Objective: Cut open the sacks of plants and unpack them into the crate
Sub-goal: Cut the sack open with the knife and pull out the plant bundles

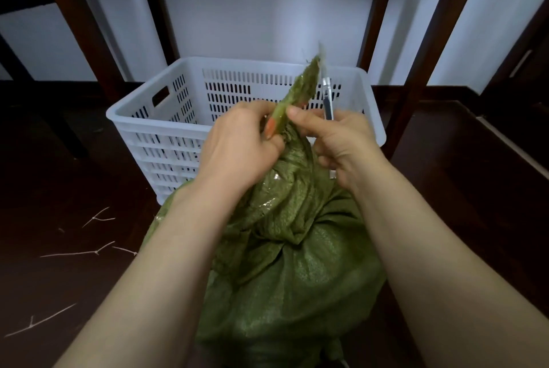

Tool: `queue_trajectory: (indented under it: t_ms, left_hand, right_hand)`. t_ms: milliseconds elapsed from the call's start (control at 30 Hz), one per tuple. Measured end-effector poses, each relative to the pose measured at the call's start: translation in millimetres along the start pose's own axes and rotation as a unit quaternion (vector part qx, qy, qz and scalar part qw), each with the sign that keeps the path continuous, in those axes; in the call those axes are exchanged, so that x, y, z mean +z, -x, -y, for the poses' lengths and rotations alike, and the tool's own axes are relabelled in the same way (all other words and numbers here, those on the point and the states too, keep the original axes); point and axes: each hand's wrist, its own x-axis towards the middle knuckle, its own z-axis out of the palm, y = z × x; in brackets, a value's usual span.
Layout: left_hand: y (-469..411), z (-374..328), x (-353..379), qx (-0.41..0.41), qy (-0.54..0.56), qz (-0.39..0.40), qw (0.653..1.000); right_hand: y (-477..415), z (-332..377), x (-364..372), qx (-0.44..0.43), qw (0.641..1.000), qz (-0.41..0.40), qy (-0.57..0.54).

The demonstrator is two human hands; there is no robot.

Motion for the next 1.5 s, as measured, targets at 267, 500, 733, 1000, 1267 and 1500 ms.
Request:
queue_trajectory:
  t_ms: [267, 500, 733, 1000, 1267, 1500]
  left_hand:
    - [-4.1, 12.1, -3.4, -0.232, 0.454, 0.107, 0.853]
    - [-1.1, 20.2, -11.4, -0.243, 0.527, 0.155, 0.799]
    - [-7.9, 27.9, -1.3, -0.235, 0.344, 0.07, 0.906]
    - [-4.2, 42.6, 6.2, -0.294, 0.514, 0.163, 0.789]
    - [-5.6, 49.4, 11.2, -0.276, 0.468, 0.165, 0.823]
    - [-10.6, 42.2, 17.3, -0.237, 0.423, 0.105, 0.868]
  right_hand:
    - [5.1, -4.8, 1.8, 0.06, 0.995, 0.065, -0.049]
    - [8.6, -6.1, 9.0, 0.06, 0.995, 0.075, -0.014]
    - [7.4, -9.8, 13.4, 0.047, 0.996, 0.03, 0.07]
    - [1.1, -16.6, 8.8, 0.106, 0.991, 0.062, -0.044]
    - [4.4, -21.9, 9.2, 0.105, 0.992, 0.071, -0.001]
    - [-2.8, -19.1, 12.5, 0.083, 0.996, 0.006, -0.026]
